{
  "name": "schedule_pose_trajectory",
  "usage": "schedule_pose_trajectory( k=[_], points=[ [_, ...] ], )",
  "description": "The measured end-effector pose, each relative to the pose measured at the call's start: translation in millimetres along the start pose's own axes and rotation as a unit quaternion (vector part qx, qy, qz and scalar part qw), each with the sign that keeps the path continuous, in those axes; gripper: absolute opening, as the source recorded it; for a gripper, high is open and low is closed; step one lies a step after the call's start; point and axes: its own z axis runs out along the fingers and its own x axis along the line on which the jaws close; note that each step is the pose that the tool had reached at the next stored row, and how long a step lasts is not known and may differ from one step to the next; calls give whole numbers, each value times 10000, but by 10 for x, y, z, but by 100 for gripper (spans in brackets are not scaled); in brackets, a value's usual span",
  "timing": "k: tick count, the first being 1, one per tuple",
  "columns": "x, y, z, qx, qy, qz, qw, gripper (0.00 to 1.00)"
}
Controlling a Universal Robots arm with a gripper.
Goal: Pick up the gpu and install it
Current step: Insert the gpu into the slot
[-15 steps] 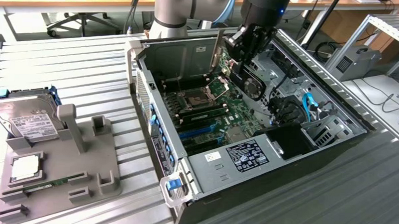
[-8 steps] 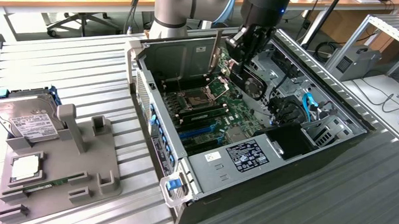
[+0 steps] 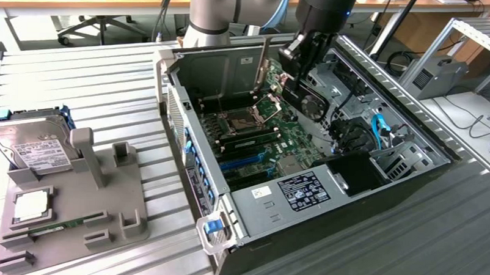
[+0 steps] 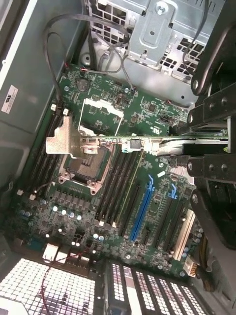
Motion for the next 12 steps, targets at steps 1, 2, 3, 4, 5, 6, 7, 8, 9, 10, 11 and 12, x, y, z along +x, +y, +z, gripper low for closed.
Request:
schedule_pose_trajectory(
  k=[1,2,3,4,5,6,7,8,9,10,11,12],
  points=[
    [0,0,0,-1,0,-61,10000,26],
    [0,0,0,-2,-1,-101,9999,26],
    [0,0,0,-3,-1,-135,9999,26],
    [0,0,0,-4,-2,-185,9998,26],
    [0,0,0,-5,-2,-229,9997,26],
    [0,0,0,-6,-3,-288,9996,26],
    [0,0,0,-8,-3,-344,9994,26],
    [0,0,0,-9,-4,-392,9992,26],
    [0,0,0,-10,-4,-433,9991,26],
    [0,0,0,-11,-5,-470,9989,26],
    [0,0,0,-11,-5,-510,9987,26],
    [0,0,0,-13,-6,-560,9984,26]
  ],
)
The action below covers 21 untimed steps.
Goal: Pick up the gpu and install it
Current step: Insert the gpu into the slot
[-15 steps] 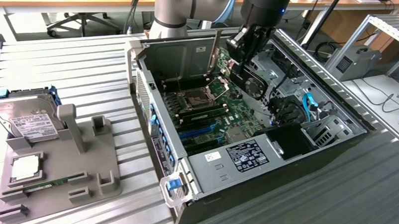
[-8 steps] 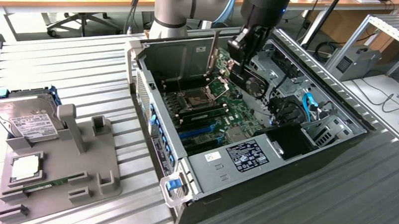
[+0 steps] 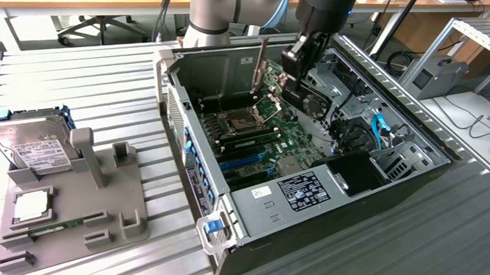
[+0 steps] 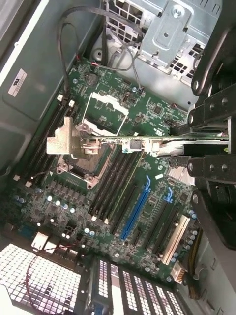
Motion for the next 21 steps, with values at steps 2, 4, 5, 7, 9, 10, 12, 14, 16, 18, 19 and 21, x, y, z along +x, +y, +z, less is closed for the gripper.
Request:
schedule_pose_trajectory(
  k=[2,4,5,7,9,10,12,14,16,18,19,21],
  points=[
    [0,0,0,-2,-1,-73,10000,26],
    [0,0,0,-3,-1,-153,9999,26],
    [0,0,0,-4,-2,-191,9998,26],
    [0,0,0,-6,-3,-269,9996,26],
    [0,0,0,-8,-4,-345,9994,26],
    [0,0,0,-9,-4,-382,9993,26],
    [0,0,0,-10,-5,-459,9989,26],
    [0,0,1,-13,-6,-564,9984,26],
    [0,0,0,-15,-7,-661,9978,26],
    [0,0,1,-17,-8,-739,9973,26],
    [0,0,1,-18,-8,-778,9970,26],
    [0,0,1,-19,-9,-855,9963,26]
  ],
)
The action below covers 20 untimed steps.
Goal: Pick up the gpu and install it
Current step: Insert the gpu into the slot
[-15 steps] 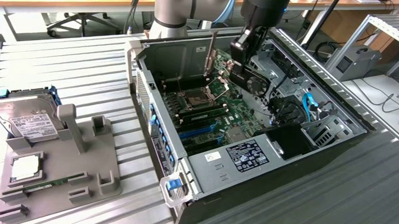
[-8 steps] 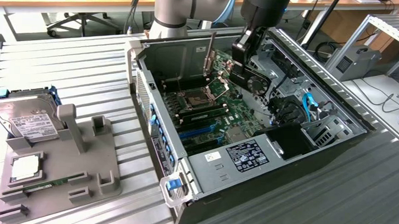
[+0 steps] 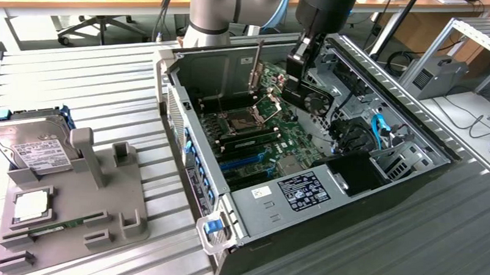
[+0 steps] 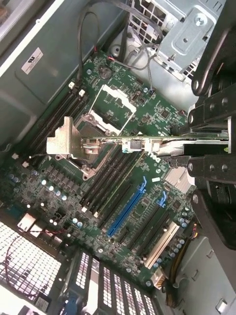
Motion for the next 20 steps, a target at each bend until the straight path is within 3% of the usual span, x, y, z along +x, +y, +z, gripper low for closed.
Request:
schedule_pose_trajectory(
  k=[10,20],
  points=[
    [0,0,1,-9,-4,-428,9991,26],
    [0,0,2,-19,-9,-849,9964,26]
  ],
)
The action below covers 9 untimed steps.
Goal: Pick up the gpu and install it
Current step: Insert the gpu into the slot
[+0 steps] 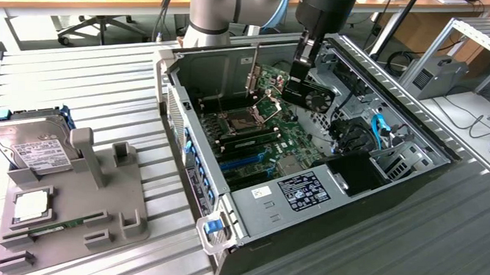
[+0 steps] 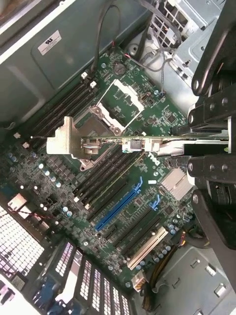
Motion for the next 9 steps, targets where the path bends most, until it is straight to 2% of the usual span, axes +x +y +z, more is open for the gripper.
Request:
schedule_pose_trajectory(
  k=[9],
  points=[
    [0,0,1,-9,-4,-384,9993,26]
  ],
)
